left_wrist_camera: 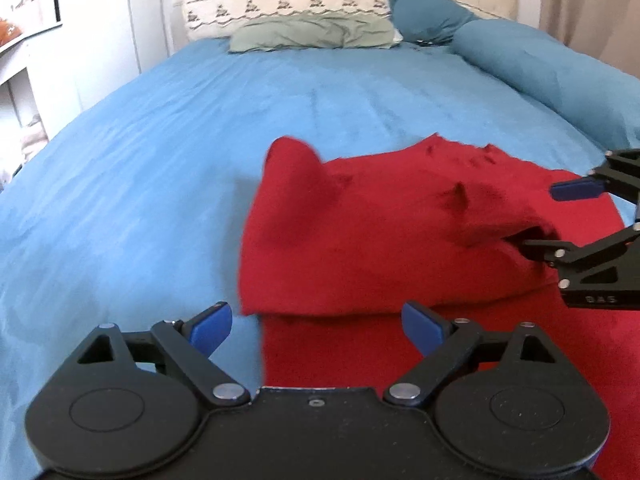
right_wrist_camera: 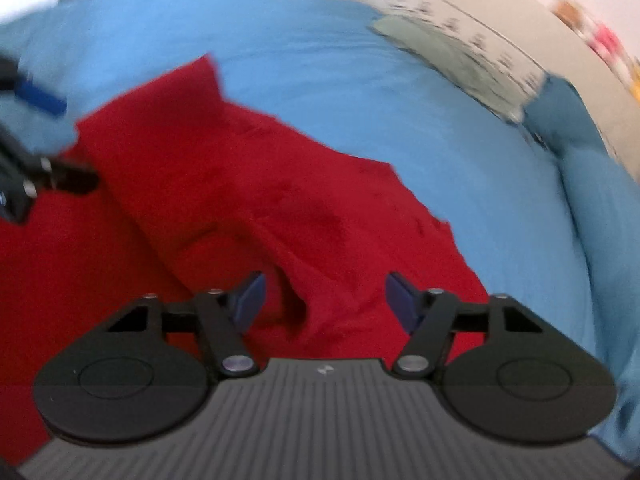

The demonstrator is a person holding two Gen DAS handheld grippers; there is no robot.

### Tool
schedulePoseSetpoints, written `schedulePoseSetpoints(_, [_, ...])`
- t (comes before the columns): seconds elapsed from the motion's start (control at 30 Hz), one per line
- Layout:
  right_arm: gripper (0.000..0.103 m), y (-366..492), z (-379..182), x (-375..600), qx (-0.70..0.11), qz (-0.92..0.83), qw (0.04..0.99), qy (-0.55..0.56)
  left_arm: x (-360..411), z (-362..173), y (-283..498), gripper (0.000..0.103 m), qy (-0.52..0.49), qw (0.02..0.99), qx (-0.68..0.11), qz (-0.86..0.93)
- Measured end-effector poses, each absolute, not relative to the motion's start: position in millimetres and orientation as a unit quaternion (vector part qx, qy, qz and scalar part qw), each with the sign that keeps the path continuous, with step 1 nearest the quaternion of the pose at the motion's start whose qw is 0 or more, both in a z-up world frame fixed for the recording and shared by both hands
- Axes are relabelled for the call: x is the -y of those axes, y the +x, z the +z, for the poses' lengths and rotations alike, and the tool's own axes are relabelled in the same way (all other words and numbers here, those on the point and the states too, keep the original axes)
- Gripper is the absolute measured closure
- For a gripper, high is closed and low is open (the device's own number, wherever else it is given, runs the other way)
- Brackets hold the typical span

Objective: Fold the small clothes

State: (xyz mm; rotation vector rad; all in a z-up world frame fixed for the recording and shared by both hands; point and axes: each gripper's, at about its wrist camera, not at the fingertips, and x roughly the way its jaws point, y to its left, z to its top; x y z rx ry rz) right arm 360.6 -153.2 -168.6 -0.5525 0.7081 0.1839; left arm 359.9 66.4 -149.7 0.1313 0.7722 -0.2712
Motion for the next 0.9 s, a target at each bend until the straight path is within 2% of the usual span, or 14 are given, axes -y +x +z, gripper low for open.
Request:
schedulePoseSetpoints(0.03, [0.03,366,-173,148,-0.343,0.096,0.89,-0.285,-70,-151,359,0.009,0.062,0.915,-0.377,-0.13])
schedulePoseSetpoints(0.13, [0.044,376,-185,132,-0.342,0.109,0.874,-0.328,-78,-156,359,0.009,0.061,0.913,-0.384,-0.127])
schedulePoseSetpoints(0.17, [0.056,379,-190,127,-0.342,0.114,0.867,-0.343,-79,-158,359,0.009,0.062,0.912,-0.386,-0.125])
schedulePoseSetpoints(0.2, [0.064,382,-194,124,-0.343,0.117,0.862,-0.355,-81,-159,359,0.009,0.064,0.911,-0.387,-0.124])
schedulePoseSetpoints(0.3, [0.081,389,-198,123,-0.346,0.121,0.856,-0.364,-83,-159,359,0.009,0.067,0.912,-0.387,-0.119])
schedulePoseSetpoints(0.67, [0.082,407,-128,212,-0.29,0.001,0.932,-0.216,-76,-164,372,0.009,0.076,0.915,-0.382,-0.107])
schedulePoseSetpoints(0.9, [0.082,403,-126,282,-0.282,-0.074,0.947,-0.137,-72,-169,376,0.009,0.092,0.915,-0.38,-0.097])
